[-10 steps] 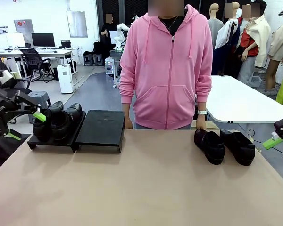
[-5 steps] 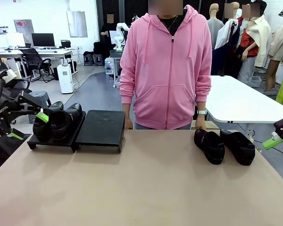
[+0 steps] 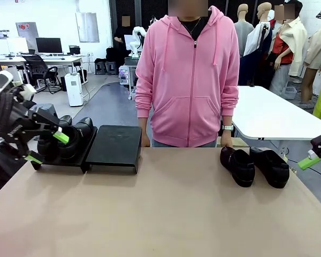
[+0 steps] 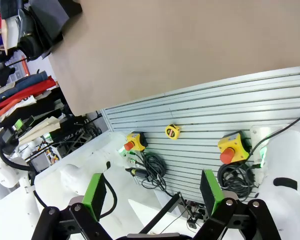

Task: Organize the shoes by placing them on the stand.
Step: Place the Shoe from the middle of the table onto the Shoes Stand, then pick up one Shoe and place it in the middle of the table.

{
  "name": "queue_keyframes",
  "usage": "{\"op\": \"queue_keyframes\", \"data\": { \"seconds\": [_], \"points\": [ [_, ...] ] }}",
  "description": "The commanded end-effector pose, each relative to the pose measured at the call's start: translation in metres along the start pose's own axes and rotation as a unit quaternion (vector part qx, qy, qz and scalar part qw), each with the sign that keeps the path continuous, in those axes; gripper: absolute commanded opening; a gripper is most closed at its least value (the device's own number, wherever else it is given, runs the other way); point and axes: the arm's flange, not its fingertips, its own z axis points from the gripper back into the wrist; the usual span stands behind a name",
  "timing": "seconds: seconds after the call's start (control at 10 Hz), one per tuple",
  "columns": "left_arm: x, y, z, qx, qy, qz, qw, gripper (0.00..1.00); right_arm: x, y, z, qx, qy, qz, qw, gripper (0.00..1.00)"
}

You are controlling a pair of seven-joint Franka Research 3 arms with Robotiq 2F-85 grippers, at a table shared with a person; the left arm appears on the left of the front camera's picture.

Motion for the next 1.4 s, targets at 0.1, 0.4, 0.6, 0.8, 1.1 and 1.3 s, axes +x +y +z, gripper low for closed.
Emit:
{"op": "queue_keyframes", "data": {
  "seconds": [0.1,0.4,0.6,0.8,1.1,1.3],
  "points": [
    [0.000,0.000,0.000,0.000,0.000,0.000,1.000,1.00,-0.001,0.004,0.002,0.013,0.001,-0.003,1.000,1.00],
    [0.000,0.000,0.000,0.000,0.000,0.000,1.000,1.00,-0.001,0.004,0.002,0.013,0.001,-0.003,1.000,1.00],
    [0.000,0.000,0.000,0.000,0.000,0.000,1.000,1.00,-0.001,0.004,0.002,0.013,0.001,-0.003,1.000,1.00],
    [0.000,0.000,0.000,0.000,0.000,0.000,1.000,1.00,-0.001,0.004,0.002,0.013,0.001,-0.003,1.000,1.00],
    [0.000,0.000,0.000,0.000,0.000,0.000,1.000,1.00,-0.001,0.004,0.002,0.013,0.001,-0.003,1.000,1.00],
    [0.000,0.000,0.000,0.000,0.000,0.000,1.000,1.00,0.004,0.021,-0.008,-0.079,-0.061,-0.038,0.994,1.00]
  ]
}}
